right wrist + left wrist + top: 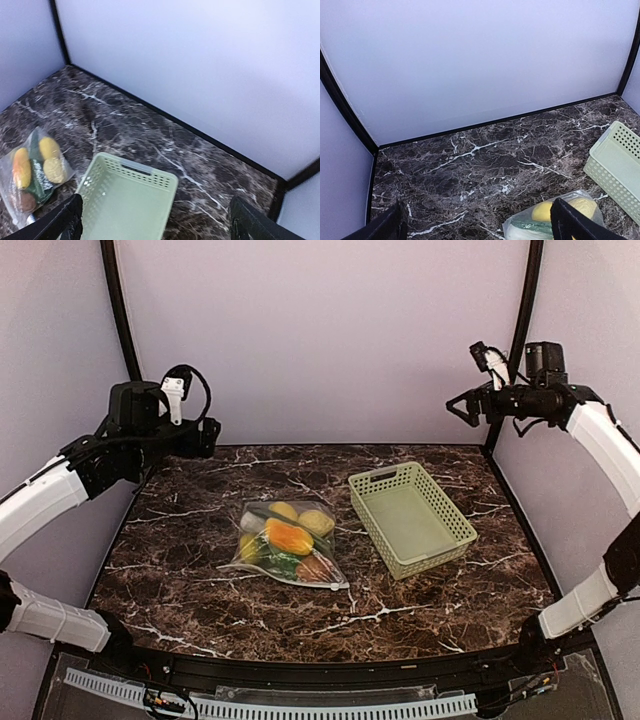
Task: Place the food in the zip-top bag and seal the zipper
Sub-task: Reset both arms
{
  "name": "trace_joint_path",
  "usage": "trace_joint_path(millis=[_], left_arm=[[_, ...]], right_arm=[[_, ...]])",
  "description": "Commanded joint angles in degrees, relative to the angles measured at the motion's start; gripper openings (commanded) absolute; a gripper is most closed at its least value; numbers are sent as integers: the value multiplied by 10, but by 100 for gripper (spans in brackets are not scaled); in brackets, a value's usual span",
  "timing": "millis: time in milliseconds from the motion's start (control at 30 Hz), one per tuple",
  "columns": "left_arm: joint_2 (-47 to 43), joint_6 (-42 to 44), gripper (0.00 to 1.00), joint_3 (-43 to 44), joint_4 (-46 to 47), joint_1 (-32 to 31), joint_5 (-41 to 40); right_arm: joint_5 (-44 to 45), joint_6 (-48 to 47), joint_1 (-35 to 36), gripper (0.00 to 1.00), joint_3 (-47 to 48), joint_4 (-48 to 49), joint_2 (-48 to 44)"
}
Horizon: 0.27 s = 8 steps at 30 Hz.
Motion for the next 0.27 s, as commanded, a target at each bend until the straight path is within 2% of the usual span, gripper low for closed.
trace_joint_path(millis=[0,100,233], left_arm=[[-13,30,99,-57,61,2,-49],[-29,23,99,-122,110,5,-47],[-32,20,99,-164,144,7,-71]], right_arm=[[108,114,-26,99,-71,142,-44],[111,126,-28,99,-99,148,-52],[94,134,-28,99,-127,166,-60]])
